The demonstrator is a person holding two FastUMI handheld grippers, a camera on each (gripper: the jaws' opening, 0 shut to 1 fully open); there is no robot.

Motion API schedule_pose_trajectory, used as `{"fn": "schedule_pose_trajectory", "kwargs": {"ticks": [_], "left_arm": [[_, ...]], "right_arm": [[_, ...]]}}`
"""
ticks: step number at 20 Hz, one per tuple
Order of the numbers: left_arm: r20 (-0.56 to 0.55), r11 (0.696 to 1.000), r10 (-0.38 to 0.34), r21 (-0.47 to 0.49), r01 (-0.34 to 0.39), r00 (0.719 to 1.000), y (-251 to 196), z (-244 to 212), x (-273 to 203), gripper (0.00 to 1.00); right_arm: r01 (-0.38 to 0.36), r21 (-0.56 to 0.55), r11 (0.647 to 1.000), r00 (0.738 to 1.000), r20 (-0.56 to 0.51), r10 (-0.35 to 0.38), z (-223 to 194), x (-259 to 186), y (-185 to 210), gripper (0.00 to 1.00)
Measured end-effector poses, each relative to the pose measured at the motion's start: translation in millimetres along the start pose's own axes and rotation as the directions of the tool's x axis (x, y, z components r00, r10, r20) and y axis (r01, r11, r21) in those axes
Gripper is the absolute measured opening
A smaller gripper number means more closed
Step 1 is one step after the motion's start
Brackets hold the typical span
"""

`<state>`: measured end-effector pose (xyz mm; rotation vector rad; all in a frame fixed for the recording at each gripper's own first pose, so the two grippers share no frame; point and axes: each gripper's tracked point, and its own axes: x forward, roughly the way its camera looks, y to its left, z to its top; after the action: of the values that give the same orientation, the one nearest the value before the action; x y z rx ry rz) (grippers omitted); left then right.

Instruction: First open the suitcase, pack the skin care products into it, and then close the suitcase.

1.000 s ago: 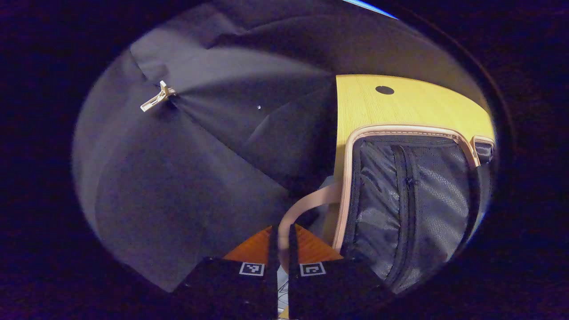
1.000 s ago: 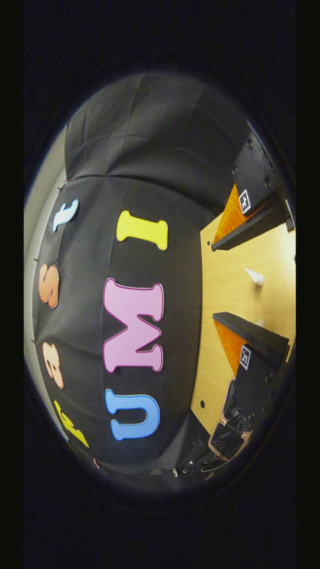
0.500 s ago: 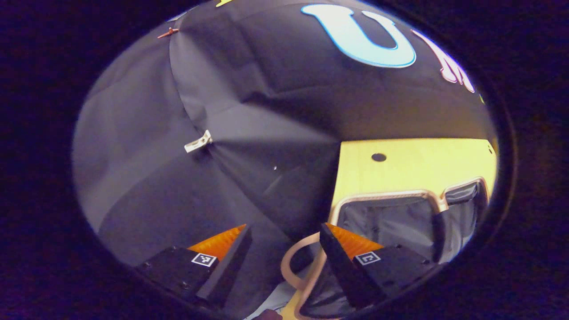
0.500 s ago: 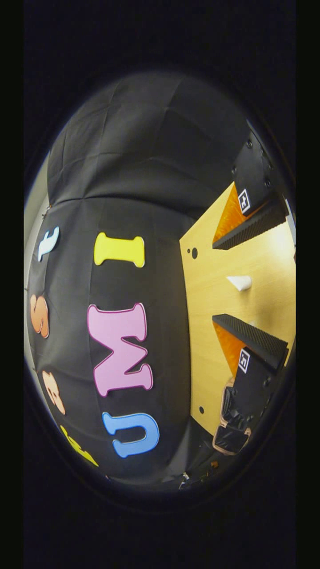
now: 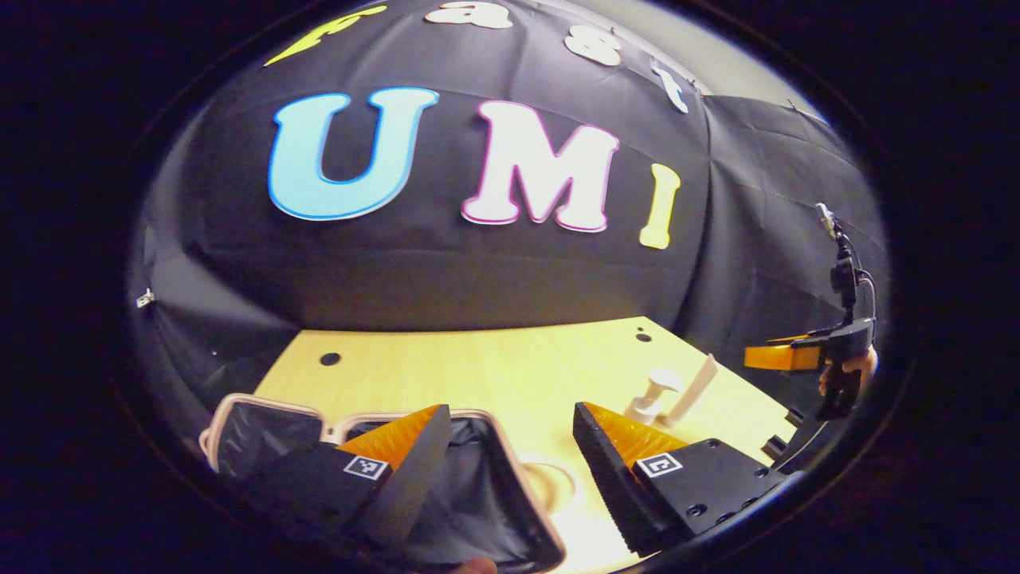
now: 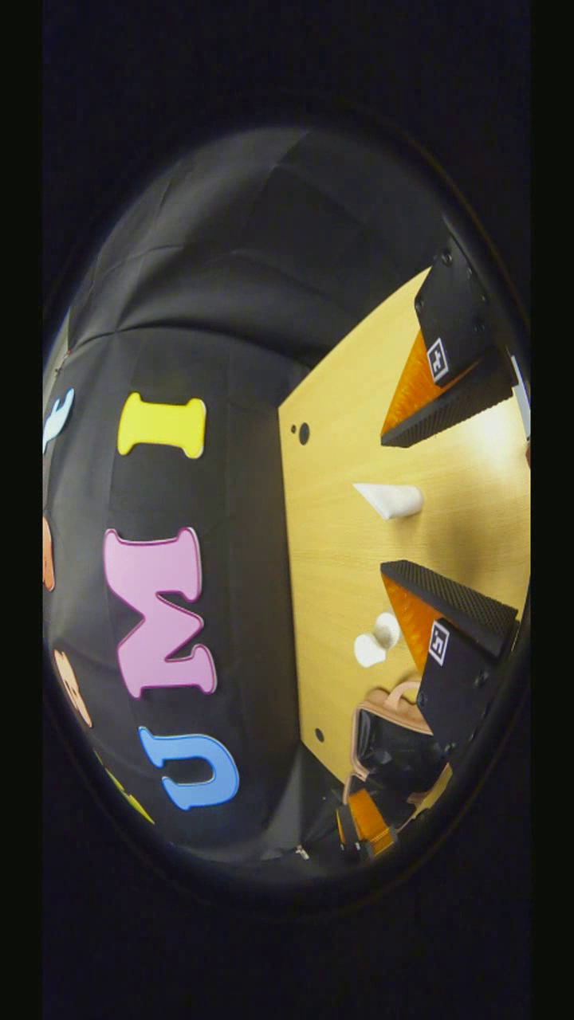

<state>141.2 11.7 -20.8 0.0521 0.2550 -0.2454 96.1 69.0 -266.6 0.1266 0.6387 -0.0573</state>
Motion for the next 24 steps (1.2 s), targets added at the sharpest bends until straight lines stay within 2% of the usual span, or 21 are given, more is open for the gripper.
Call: {"fn": "schedule_pose_trajectory", "kwargs": {"ticks": [2, 4, 7, 9, 15, 18, 19, 20, 21, 23, 24], "left_arm": [[-0.085, 0.998, -0.029, 0.057, 0.034, 0.996, -41, -23, 30, 0.98], [-0.164, 0.993, -0.069, 0.079, 0.083, 0.984, -54, -29, 53, 0.98], [-0.212, 0.988, -0.085, 0.106, 0.11, 0.974, -93, -37, 66, 0.99], [-0.224, 0.985, -0.096, 0.116, 0.125, 0.97, -110, -46, 92, 0.98], [-0.265, 0.991, -0.034, 0.119, 0.068, 0.964, -111, -63, 150, 0.98], [-0.306, 0.994, -0.019, 0.097, 0.051, 0.952, -114, -78, 167, 0.99], [-0.318, 0.995, -0.027, 0.083, 0.056, 0.948, -117, -83, 171, 0.99], [-0.326, 0.996, -0.037, 0.069, 0.063, 0.945, -121, -86, 172, 0.99], [-0.335, 0.995, -0.058, 0.056, 0.081, 0.941, -126, -89, 175, 0.98], [-0.357, 0.995, -0.033, 0.075, 0.063, 0.934, -124, -88, 178, 0.61], [-0.369, 0.995, -0.035, 0.07, 0.066, 0.929, -125, -88, 178, 0.63]], "right_arm": [[-0.009, 0.006, 1.0, 0.999, -0.043, 0.009, -13, 17, -1, 0.92], [-0.019, 0.021, 1.0, 0.997, -0.077, 0.021, -19, 35, -4, 0.92], [-0.02, 0.032, 0.999, 0.988, -0.154, 0.024, -39, 60, -5, 0.92], [-0.019, 0.023, 1.0, 0.984, -0.177, 0.023, -44, 83, -6, 0.92], [-0.013, -0.002, 1.0, 0.968, -0.251, 0.012, -75, 128, -14, 0.92], [-0.015, 0.005, 1.0, 0.969, -0.247, 0.015, -77, 140, -15, 0.92], [-0.021, 0.006, 1.0, 0.97, -0.244, 0.021, -78, 144, -14, 0.99], [-0.027, 0.009, 1.0, 0.969, -0.245, 0.028, -80, 149, -12, 0.99], [-0.02, 0.015, 1.0, 0.966, -0.257, 0.023, -84, 151, -13, 0.81], [-0.023, 0.025, 0.999, 0.966, -0.257, 0.029, -86, 150, -16, 0.43], [-0.032, 0.037, 0.999, 0.966, -0.257, 0.04, -85, 150, -13, 0.44]]}}
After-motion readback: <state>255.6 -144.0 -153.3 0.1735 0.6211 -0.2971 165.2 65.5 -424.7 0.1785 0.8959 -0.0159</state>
